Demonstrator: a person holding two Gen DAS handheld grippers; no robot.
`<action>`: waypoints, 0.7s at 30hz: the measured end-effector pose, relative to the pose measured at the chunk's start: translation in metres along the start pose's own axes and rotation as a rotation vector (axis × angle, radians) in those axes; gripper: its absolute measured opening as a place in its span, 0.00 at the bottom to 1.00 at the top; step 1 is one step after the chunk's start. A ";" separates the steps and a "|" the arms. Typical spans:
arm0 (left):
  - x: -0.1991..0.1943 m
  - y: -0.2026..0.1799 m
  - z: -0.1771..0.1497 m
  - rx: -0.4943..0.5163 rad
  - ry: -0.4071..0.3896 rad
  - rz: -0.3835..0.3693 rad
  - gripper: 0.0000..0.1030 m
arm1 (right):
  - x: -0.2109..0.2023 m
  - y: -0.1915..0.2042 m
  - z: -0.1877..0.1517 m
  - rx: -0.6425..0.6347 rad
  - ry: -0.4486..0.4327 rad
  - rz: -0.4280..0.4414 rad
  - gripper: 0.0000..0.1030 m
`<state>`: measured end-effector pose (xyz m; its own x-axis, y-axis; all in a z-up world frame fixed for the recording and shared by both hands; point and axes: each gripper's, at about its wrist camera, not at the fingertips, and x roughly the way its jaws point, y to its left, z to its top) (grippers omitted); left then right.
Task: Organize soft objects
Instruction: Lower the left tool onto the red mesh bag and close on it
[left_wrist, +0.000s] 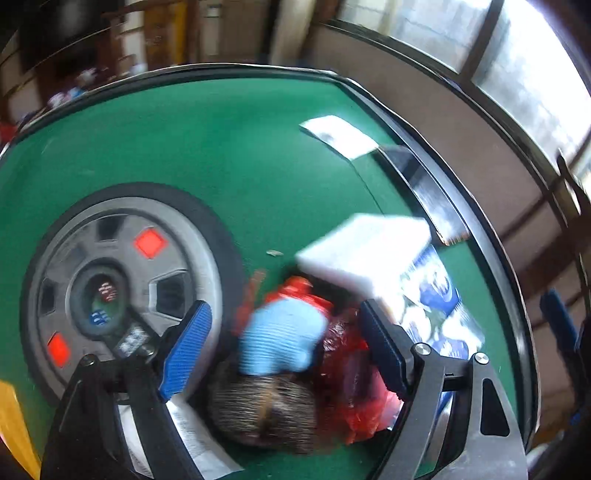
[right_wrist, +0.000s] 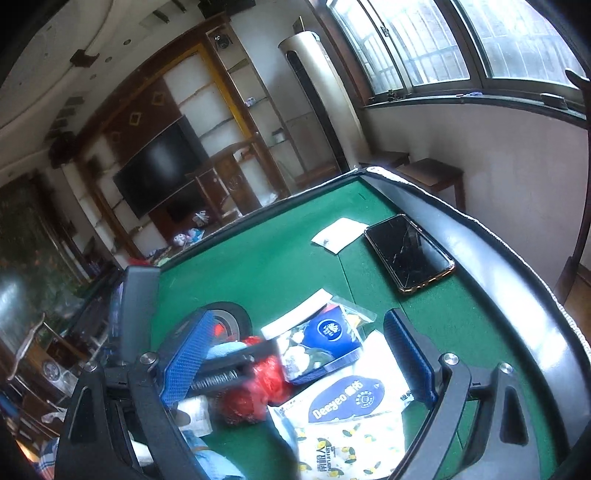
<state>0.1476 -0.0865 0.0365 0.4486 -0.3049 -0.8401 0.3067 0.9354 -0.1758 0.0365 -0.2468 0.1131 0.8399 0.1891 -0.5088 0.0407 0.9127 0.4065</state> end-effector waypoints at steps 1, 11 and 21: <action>-0.006 -0.006 -0.002 0.031 -0.026 -0.009 0.23 | -0.001 0.000 -0.001 -0.001 -0.001 -0.005 0.87; -0.077 0.000 -0.030 0.036 -0.101 -0.097 0.22 | 0.002 -0.009 -0.001 0.040 0.015 -0.028 0.87; -0.177 0.052 -0.090 -0.082 -0.234 -0.137 0.23 | 0.009 0.008 -0.012 -0.018 0.050 -0.017 0.87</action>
<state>0.0081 0.0320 0.1298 0.5921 -0.4532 -0.6663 0.3128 0.8913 -0.3283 0.0378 -0.2335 0.1029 0.8113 0.1909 -0.5527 0.0444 0.9224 0.3837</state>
